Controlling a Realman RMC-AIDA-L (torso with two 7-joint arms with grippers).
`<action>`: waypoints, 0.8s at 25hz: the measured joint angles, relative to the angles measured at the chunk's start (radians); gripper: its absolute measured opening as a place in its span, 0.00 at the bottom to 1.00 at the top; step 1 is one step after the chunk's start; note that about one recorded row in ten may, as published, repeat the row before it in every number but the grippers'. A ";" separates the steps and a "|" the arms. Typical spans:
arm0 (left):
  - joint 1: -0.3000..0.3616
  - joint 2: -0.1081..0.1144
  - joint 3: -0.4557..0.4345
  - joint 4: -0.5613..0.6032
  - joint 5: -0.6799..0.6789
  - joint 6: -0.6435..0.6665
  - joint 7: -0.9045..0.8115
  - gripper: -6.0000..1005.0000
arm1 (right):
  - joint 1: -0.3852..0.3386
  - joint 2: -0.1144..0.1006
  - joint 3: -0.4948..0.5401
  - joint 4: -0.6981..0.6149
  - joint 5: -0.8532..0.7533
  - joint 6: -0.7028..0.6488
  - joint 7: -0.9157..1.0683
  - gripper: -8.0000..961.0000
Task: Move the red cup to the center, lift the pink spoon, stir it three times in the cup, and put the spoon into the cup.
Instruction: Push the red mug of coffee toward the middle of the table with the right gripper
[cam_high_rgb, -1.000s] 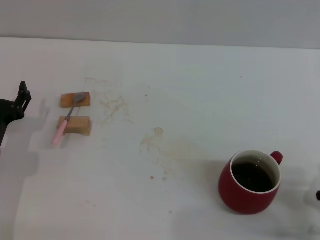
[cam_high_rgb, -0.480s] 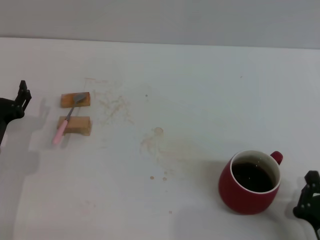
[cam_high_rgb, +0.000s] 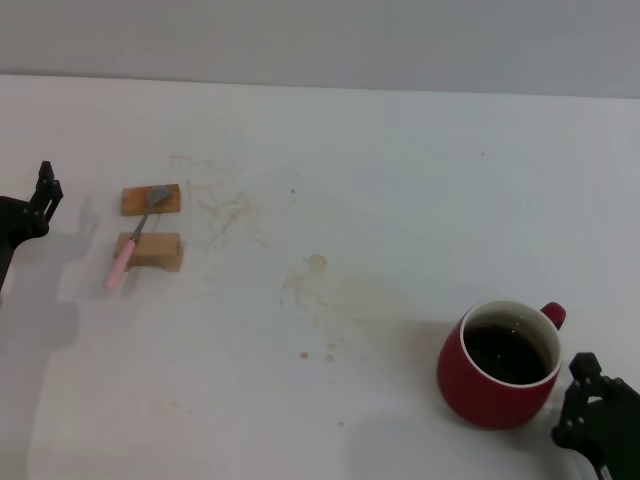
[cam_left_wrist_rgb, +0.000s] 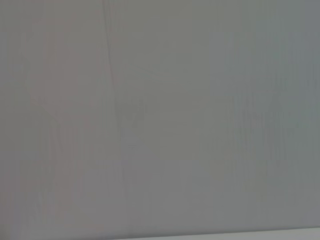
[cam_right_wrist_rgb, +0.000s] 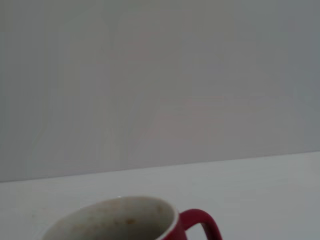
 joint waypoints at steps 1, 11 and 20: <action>0.000 0.000 0.000 0.000 0.000 0.000 0.000 0.80 | 0.004 0.000 0.000 0.001 0.000 0.000 0.000 0.01; 0.002 0.000 0.000 0.000 0.000 0.000 0.000 0.80 | 0.040 0.000 -0.003 0.014 -0.034 0.018 0.000 0.01; 0.001 0.000 0.000 0.000 0.000 0.000 0.000 0.80 | 0.071 0.000 0.004 0.017 -0.037 0.040 0.005 0.01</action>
